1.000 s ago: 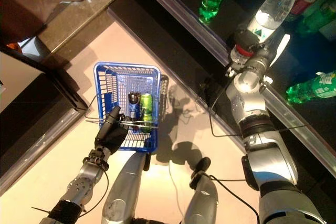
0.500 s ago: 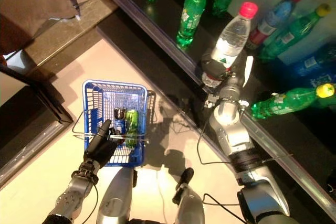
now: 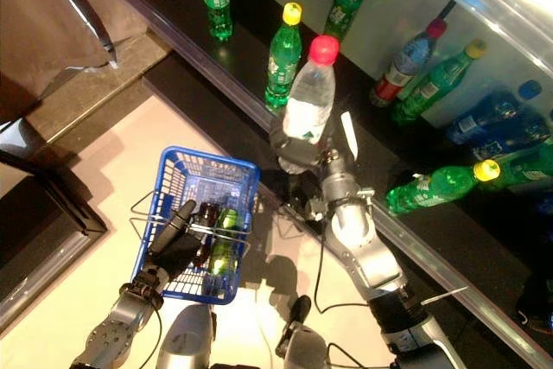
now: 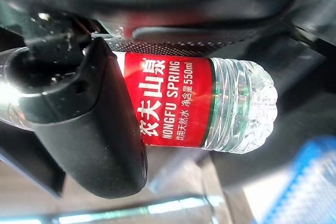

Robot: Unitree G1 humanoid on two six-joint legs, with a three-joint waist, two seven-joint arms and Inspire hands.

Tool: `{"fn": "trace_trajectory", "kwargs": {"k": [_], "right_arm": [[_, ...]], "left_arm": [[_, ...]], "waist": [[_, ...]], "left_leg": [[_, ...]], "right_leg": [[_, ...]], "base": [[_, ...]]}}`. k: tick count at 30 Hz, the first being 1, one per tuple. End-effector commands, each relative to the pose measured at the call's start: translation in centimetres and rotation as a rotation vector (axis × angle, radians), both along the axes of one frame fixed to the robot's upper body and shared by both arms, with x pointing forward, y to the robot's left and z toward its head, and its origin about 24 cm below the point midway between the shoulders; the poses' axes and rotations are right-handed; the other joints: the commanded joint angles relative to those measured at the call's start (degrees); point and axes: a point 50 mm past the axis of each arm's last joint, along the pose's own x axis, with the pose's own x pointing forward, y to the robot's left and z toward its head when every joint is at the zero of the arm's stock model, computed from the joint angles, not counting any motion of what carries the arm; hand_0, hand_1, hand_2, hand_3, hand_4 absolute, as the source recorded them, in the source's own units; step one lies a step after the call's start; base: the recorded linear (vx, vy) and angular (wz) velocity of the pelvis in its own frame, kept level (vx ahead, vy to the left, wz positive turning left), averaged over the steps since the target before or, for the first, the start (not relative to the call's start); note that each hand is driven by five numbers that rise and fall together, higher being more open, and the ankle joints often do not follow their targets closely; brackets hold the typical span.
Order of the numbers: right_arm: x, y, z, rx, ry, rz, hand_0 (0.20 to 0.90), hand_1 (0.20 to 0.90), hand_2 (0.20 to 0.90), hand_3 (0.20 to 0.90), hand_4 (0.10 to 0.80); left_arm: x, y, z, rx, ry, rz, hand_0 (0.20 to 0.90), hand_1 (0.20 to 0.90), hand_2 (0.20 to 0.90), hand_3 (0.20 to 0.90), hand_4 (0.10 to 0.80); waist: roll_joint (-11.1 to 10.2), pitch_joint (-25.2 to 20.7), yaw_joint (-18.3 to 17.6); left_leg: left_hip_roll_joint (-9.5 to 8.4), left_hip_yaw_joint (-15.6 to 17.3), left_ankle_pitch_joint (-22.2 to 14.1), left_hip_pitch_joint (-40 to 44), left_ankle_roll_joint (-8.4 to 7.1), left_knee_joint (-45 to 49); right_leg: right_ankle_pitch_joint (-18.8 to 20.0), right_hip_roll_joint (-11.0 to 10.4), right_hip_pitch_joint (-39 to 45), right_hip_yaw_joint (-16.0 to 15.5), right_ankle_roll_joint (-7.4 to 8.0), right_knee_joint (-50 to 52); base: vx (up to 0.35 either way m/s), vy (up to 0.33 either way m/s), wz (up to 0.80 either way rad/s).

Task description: Pick up the drink and place into the basket.

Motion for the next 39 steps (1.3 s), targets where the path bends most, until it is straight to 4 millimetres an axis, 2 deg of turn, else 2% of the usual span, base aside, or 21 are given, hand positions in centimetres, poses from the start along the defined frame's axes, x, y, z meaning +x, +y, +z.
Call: {"fn": "trace_trajectory", "kwargs": {"k": [1,8,14,21,25,29,36,39], "right_arm": [[-1.1,2.0,0.9,0.026,-0.127,0.130,0.300,0.300,0.300,0.200,0.100],[-1.4,4.3,-2.6,0.016,0.011,0.179,0.300,0.300,0.300,0.200,0.100],[-1.2,5.4,-4.7,-0.021,0.085,0.181,0.300,0.300,0.300,0.200,0.100],[-1.4,6.7,-7.5,-0.126,0.163,0.184,0.300,0.300,0.300,0.200,0.100],[-1.6,6.5,-10.7,-0.294,0.251,0.178,0.300,0.300,0.300,0.200,0.100],[-1.7,4.7,-14.4,-0.550,0.383,0.162,0.300,0.300,0.300,0.200,0.100],[-1.0,3.6,-17.0,-0.851,0.494,0.162,0.300,0.300,0.300,0.200,0.100],[-0.3,3.3,-17.7,-1.097,0.525,0.212,0.300,0.300,0.300,0.200,0.100]], "left_arm": [[-0.7,-5.9,6.9,-0.254,-0.402,-0.267,0.300,0.300,0.300,0.200,0.100],[-2.1,-7.9,8.0,-0.377,-0.424,-0.478,0.300,0.300,0.300,0.200,0.100],[-3.3,-9.3,8.4,-0.398,-0.451,-0.650,0.300,0.300,0.300,0.200,0.100],[-4.0,-9.9,9.0,-0.439,-0.483,-0.750,0.300,0.300,0.300,0.200,0.100],[-4.2,-10.3,9.4,-0.463,-0.506,-0.801,0.300,0.300,0.300,0.200,0.100],[-5.0,-10.6,10.0,-0.506,-0.545,-0.907,0.300,0.300,0.300,0.200,0.100],[-6.6,-12.4,11.0,-0.609,-0.544,-1.126,0.300,0.300,0.300,0.200,0.100],[-7.2,-13.9,11.6,-0.607,-0.547,-1.193,0.300,0.300,0.300,0.200,0.100]], "waist": [[4.08,-21.49,-1.05],[4.99,-22.82,0.54],[5.60,-23.64,1.81],[5.80,-24.29,2.77],[5.70,-24.66,3.39],[5.48,-24.78,4.59],[5.13,-24.50,6.07],[4.78,-24.22,6.66]], "left_leg": [[2.54,1.32,5.56,-0.40,0.32,-5.35],[2.03,0.23,5.38,0.25,0.35,-5.78],[1.65,-0.44,5.41,0.32,0.32,-6.17],[1.08,-1.06,5.15,0.17,0.43,-6.18],[0.81,-1.35,5.08,-0.14,0.49,-6.18],[0.65,-1.97,4.96,-0.57,0.53,-6.18],[0.28,-3.11,5.07,-1.25,0.67,-6.18],[0.14,-3.56,5.20,-1.79,0.74,-6.18]], "right_leg": [[1.20,-0.31,-0.99,0.17,-0.35,-0.61],[0.48,-0.97,0.83,-2.08,0.02,-0.39],[0.57,-1.75,2.08,-3.83,0.58,-0.65],[0.65,-2.49,2.59,-4.61,1.02,-0.38],[0.58,-2.80,2.71,-4.95,1.26,-0.30],[0.62,-3.15,2.86,-5.56,1.46,-0.23],[0.90,-3.63,2.89,-6.19,1.85,-0.17],[1.04,-3.75,2.59,-6.16,2.08,-0.11]], "base": [[0.039,0.031,0.03],[0.027,0.018,0.07],[0.030,0.020,0.23],[0.026,0.024,0.11],[0.018,0.016,0.14],[0.015,0.002,0.10],[0.014,-0.011,0.04],[0.008,-0.035,0.01]]}}
